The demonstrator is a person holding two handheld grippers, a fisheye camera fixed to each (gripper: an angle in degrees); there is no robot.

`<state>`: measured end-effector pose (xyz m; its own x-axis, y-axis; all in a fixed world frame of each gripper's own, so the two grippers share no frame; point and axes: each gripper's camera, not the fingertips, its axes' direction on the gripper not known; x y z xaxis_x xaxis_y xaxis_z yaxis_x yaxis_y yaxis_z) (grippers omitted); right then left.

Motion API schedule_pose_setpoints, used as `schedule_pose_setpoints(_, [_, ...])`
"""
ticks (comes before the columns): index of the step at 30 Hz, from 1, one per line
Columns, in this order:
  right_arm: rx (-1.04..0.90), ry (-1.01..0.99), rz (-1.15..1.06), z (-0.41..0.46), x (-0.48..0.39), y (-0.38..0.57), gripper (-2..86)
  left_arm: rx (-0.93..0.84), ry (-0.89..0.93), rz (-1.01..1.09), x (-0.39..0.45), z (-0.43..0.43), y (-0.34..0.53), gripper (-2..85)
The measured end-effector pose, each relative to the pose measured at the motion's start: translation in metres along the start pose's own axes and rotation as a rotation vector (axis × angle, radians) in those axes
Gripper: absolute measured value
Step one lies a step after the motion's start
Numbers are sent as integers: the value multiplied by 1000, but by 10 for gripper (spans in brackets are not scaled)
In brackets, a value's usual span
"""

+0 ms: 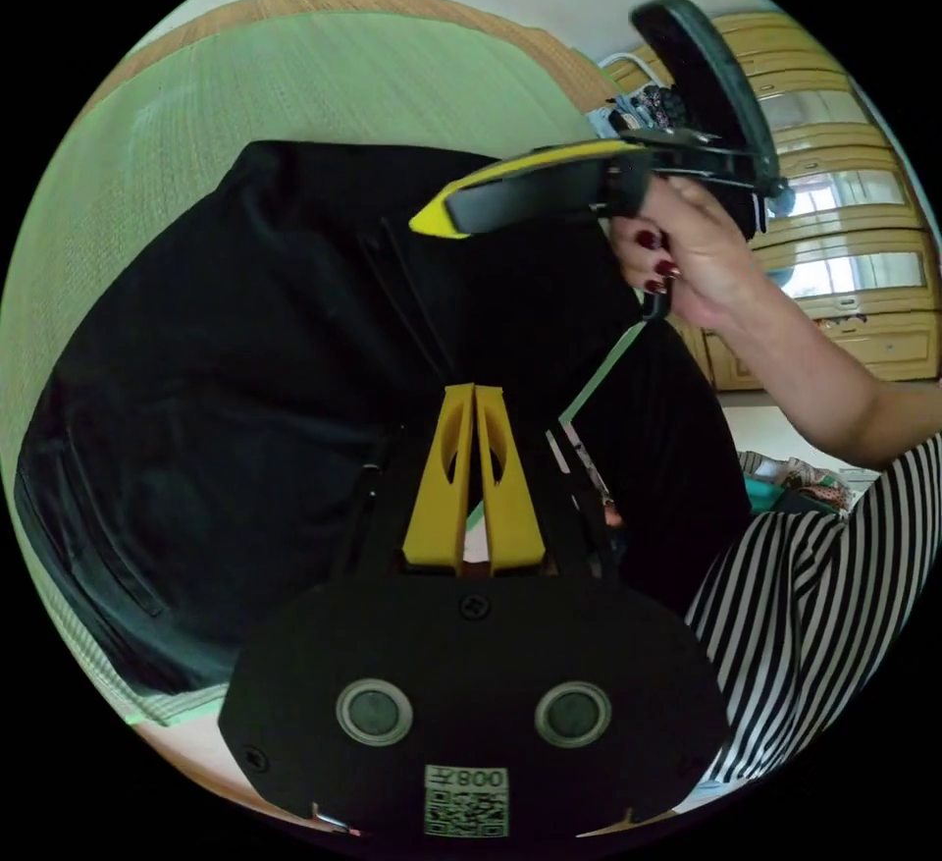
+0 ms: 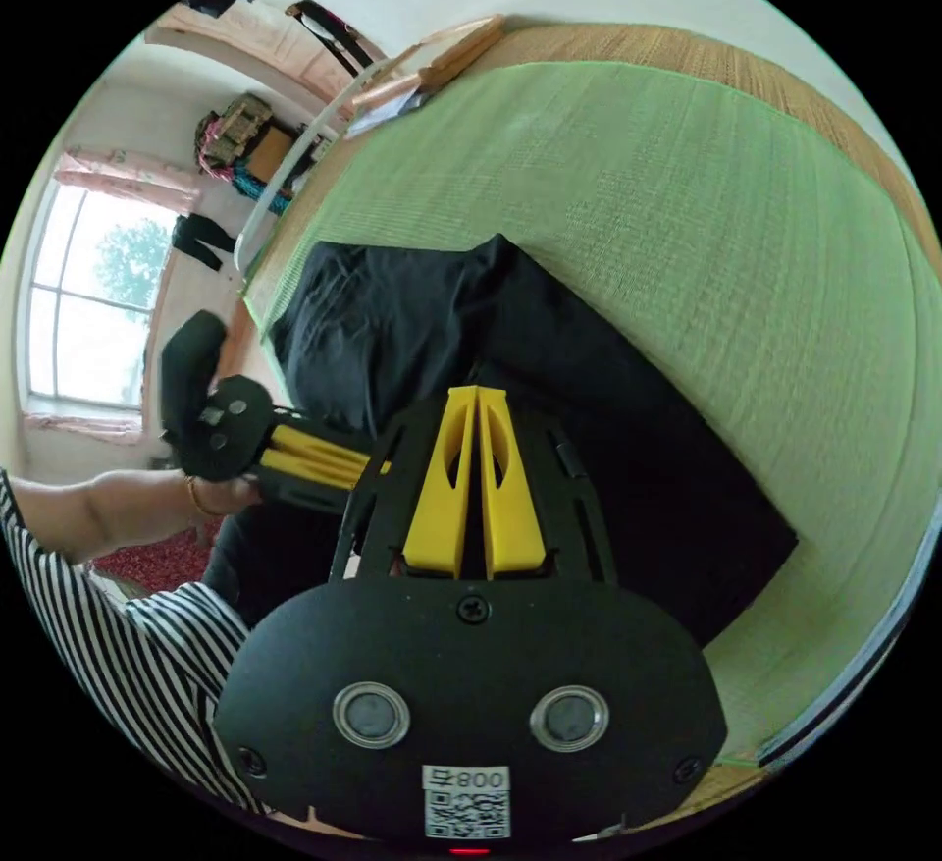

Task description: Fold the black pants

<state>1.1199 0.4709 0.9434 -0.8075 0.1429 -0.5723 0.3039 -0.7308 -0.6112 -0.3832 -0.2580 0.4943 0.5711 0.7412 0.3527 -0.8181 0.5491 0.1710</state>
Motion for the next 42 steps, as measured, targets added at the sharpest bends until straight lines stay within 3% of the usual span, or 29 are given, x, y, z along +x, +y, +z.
schedule_pose_setpoints(4, [-49,-45,-1,16,15,-11,0,38,-74,30,26,-14,9,0])
schedule_pose_setpoints(8, [-34,57,-28,8,4,1,1,-17,-133,44,46,1,13,0])
schedule_pose_setpoints(13, [-6,26,-60,-18,-10,56,1,39,-181,50,71,-7,22,0])
schedule_pose_setpoints(17, [-128,34,-31,7,-6,90,1,-2,-187,15,80,11,23,1])
schedule_pose_setpoints(25, [-121,68,-27,-16,-6,108,3,-22,-194,41,118,29,28,1])
schedule_pose_setpoints(29, [-16,-36,65,-57,16,125,6,1,-169,19,137,26,26,3])
schedule_pose_setpoints(32, [84,5,153,-105,46,161,14,-4,-140,65,160,33,26,7])
schedule_pose_setpoints(37, [219,-60,460,-174,148,246,72,-22,-48,136,200,57,18,32])
schedule_pose_setpoints(42, [186,-109,533,-187,191,274,82,-62,-60,213,248,83,1,60])
